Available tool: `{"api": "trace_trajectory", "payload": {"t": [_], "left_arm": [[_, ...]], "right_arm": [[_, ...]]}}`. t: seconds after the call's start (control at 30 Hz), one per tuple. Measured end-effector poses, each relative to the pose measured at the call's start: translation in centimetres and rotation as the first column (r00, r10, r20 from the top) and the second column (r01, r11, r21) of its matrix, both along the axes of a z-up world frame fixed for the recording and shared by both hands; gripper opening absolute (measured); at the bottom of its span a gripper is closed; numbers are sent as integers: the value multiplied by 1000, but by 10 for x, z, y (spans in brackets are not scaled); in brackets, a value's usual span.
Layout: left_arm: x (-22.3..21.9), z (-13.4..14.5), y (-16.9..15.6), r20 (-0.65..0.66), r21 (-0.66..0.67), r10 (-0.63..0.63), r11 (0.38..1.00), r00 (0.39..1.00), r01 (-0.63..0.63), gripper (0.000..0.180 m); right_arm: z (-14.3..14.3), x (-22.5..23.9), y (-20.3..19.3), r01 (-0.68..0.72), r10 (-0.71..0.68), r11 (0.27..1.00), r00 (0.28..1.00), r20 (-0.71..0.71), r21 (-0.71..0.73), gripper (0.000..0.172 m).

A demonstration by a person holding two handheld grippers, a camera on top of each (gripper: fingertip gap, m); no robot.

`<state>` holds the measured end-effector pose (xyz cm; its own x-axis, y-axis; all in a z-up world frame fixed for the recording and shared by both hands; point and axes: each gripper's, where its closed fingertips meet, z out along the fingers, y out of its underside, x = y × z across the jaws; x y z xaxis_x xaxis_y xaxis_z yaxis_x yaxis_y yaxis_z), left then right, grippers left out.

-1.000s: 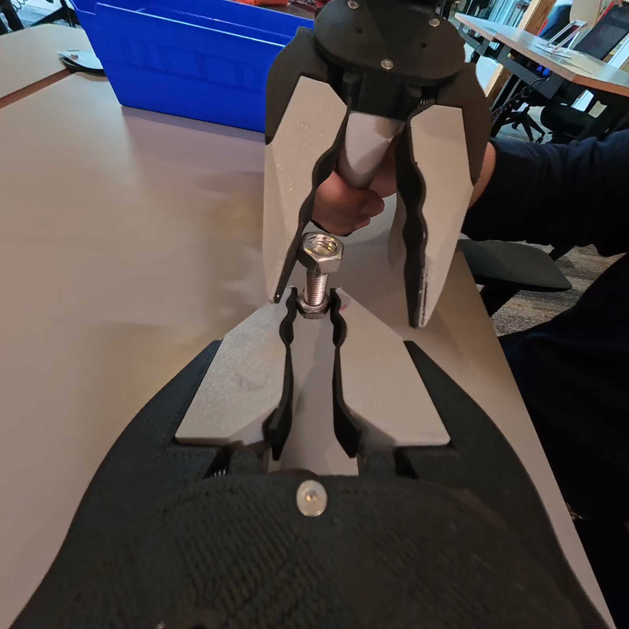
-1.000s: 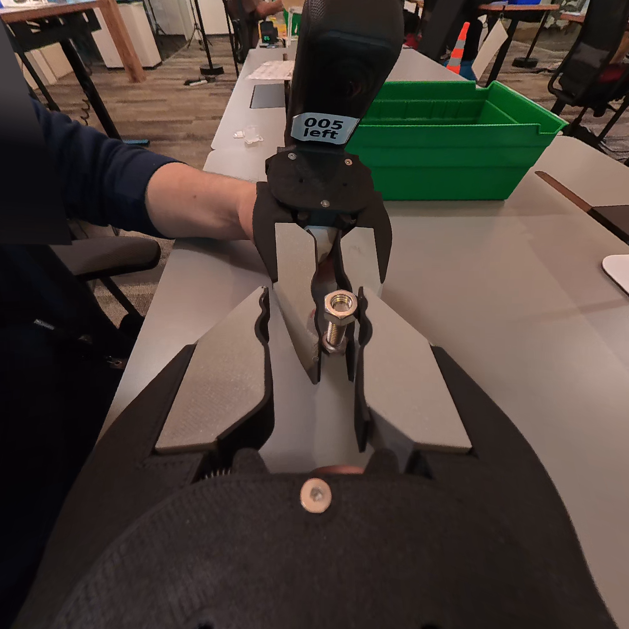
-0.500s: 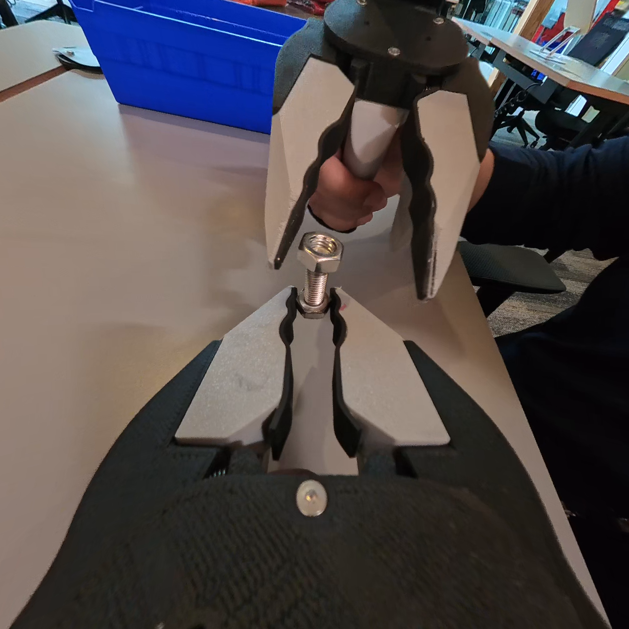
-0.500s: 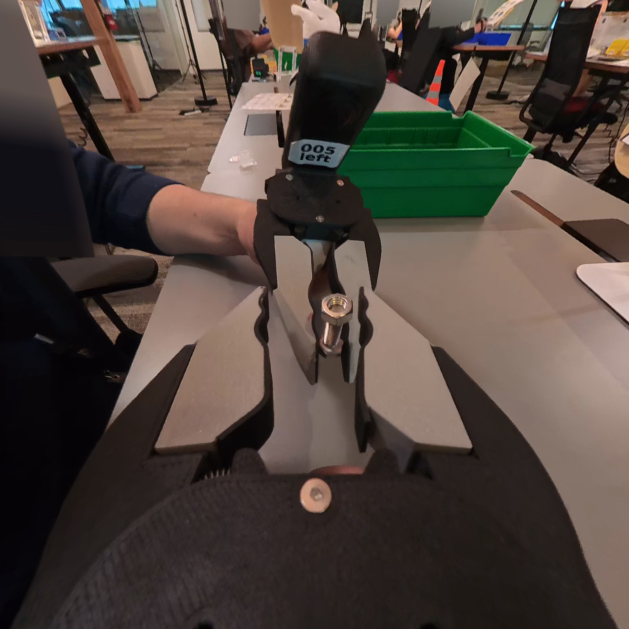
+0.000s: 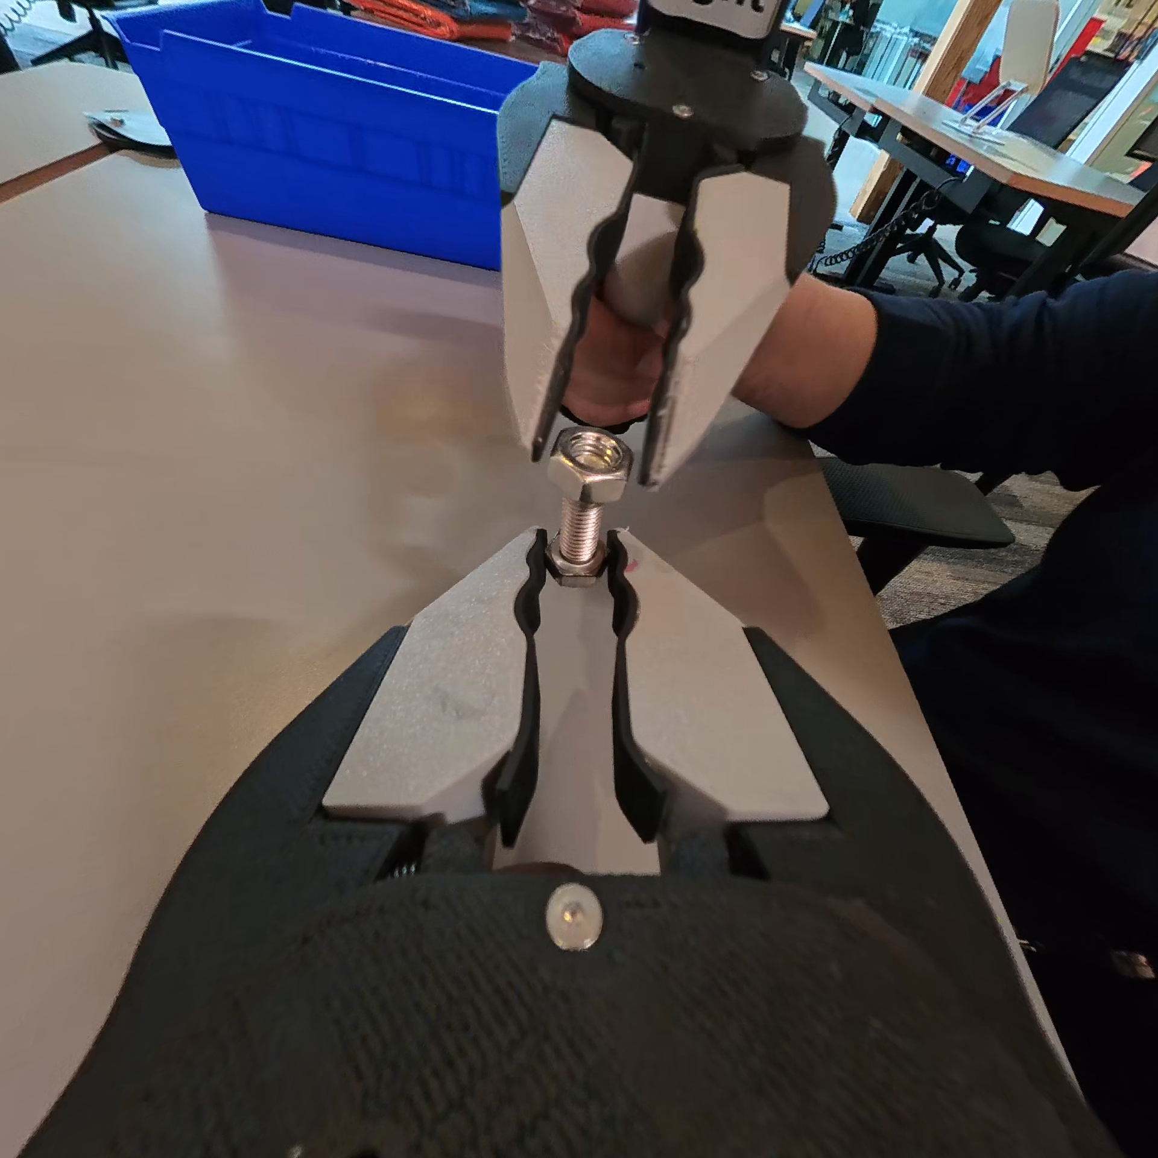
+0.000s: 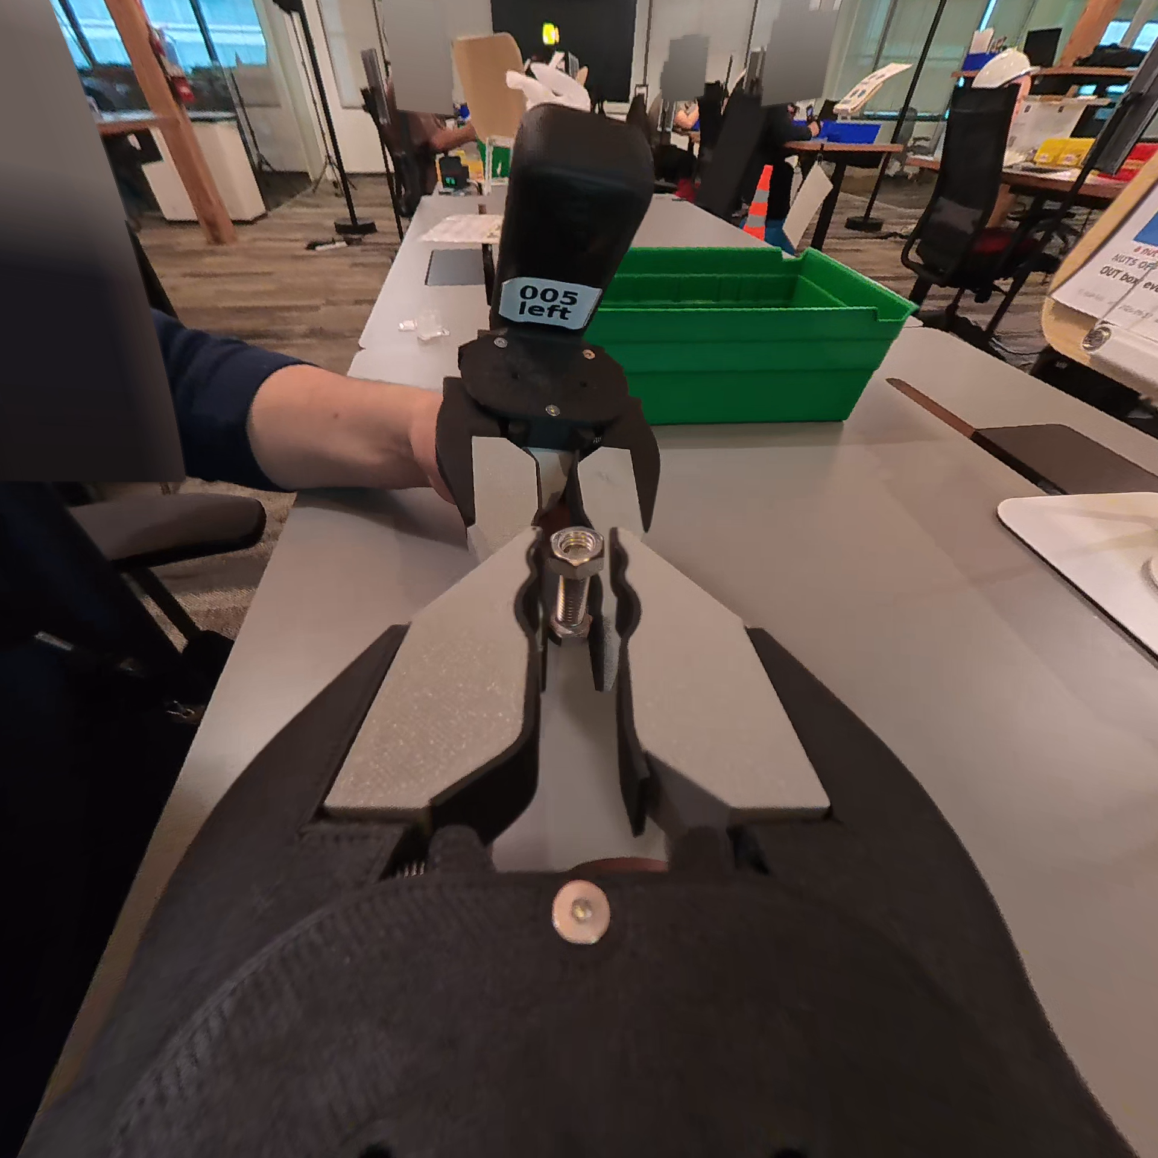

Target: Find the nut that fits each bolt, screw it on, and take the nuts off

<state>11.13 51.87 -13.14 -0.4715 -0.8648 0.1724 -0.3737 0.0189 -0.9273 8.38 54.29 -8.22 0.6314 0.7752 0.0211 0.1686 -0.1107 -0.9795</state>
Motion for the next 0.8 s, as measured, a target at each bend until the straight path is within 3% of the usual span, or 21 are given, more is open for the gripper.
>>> {"api": "trace_trajectory", "payload": {"t": [0.2,0.57,0.8], "left_arm": [[1,-6,1,-16,38,11,999,1000,-10,17],[2,-16,-2,-46,121,14,993,999,-8,17],[2,-22,-2,-78,131,21,991,997,-10,17]], "right_arm": [[-7,1,-1,15,-14,1000,996,91,-10,14],[-17,2,-7,-12,32,982,994,102,-190,14],[-25,8,-10,12,41,970,976,213,-244,14]]}}
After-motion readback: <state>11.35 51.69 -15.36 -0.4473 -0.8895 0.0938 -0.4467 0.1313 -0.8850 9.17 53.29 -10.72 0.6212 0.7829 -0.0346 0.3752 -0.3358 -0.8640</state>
